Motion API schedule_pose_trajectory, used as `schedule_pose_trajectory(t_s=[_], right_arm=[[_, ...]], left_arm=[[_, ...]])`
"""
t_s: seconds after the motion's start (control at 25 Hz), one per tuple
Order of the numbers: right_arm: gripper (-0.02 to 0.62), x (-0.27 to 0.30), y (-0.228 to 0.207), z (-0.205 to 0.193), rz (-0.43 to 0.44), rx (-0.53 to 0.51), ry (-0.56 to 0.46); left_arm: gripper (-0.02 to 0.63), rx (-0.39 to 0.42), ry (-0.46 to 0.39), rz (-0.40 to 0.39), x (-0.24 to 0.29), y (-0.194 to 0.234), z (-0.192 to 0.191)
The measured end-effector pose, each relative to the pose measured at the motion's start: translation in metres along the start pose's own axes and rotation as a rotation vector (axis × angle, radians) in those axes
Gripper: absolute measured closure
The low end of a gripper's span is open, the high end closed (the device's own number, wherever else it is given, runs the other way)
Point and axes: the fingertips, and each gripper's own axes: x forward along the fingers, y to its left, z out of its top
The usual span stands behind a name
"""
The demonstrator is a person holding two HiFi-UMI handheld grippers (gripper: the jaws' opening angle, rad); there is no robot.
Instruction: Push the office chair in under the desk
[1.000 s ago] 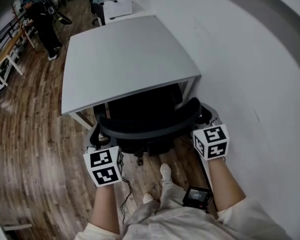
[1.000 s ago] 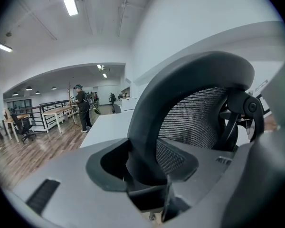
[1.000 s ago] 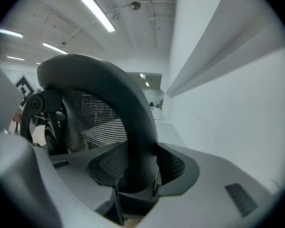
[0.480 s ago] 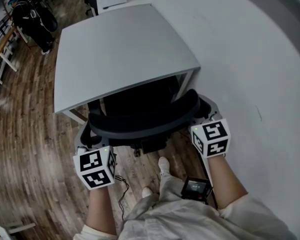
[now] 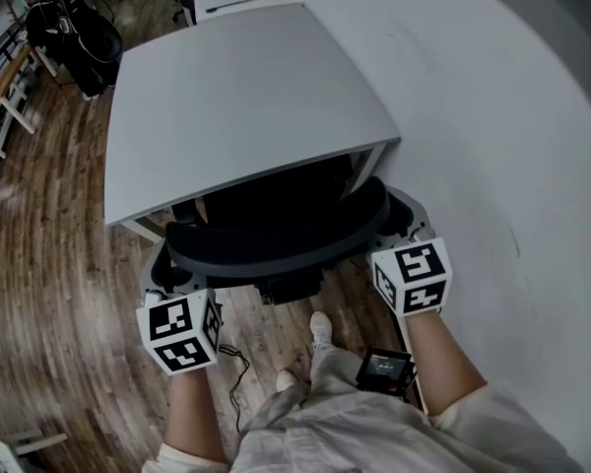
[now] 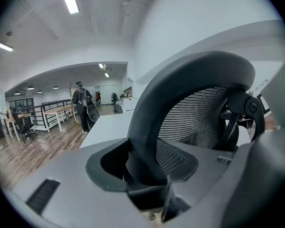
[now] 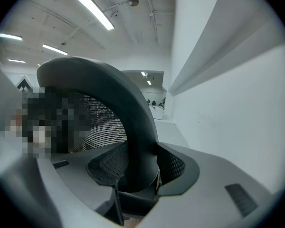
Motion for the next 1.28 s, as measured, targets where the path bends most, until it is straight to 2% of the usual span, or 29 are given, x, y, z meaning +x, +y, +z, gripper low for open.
schedule_pose_trajectory(t_s=[1.28], right_arm=[[0.396, 0.071, -0.02, 0.025, 0.067, 0.008, 0.011]], left_arm=[[0.426, -0.021, -0.015, 0.03, 0.059, 0.018, 0.03]])
